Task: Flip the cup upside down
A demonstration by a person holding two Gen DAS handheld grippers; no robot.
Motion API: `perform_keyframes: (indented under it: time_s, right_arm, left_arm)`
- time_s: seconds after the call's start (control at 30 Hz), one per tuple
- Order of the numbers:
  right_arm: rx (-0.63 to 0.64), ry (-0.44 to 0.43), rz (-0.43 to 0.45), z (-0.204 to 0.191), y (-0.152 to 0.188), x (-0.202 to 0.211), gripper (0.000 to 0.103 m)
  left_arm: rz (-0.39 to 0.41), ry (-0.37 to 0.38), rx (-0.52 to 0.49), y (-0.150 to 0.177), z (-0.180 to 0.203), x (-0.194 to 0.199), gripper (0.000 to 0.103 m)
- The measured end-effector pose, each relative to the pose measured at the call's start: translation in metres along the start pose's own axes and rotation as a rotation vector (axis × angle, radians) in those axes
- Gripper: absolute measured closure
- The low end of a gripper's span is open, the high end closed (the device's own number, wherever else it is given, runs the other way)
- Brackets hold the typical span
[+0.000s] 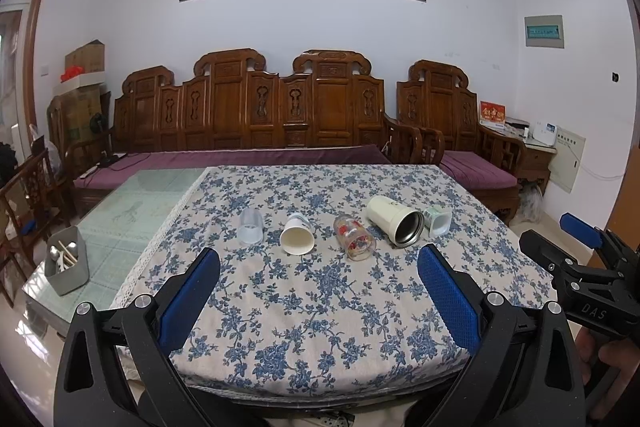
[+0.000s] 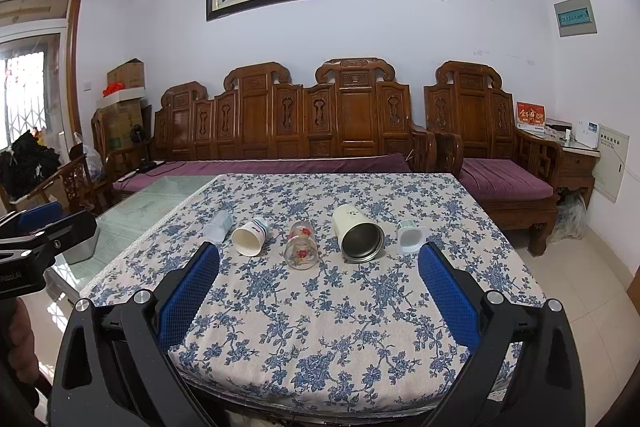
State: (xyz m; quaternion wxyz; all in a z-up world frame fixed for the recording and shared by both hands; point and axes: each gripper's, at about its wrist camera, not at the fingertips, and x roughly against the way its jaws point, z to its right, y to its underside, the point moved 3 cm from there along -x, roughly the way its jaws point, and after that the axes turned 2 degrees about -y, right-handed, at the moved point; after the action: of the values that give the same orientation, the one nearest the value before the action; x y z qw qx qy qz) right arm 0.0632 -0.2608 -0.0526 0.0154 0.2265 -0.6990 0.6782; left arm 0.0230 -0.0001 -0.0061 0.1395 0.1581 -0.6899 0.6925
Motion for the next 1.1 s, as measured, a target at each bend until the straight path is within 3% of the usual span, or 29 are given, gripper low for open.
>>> perform_keyframes:
  time_s: [1.1]
  right_arm:
    - [0.002, -0.003, 0.000, 0.0004, -0.0046, -0.0005, 0.003]
  left_arm:
    - [0.008, -0.002, 0.001, -0.0038, -0.0016, 0.0015, 0.008]
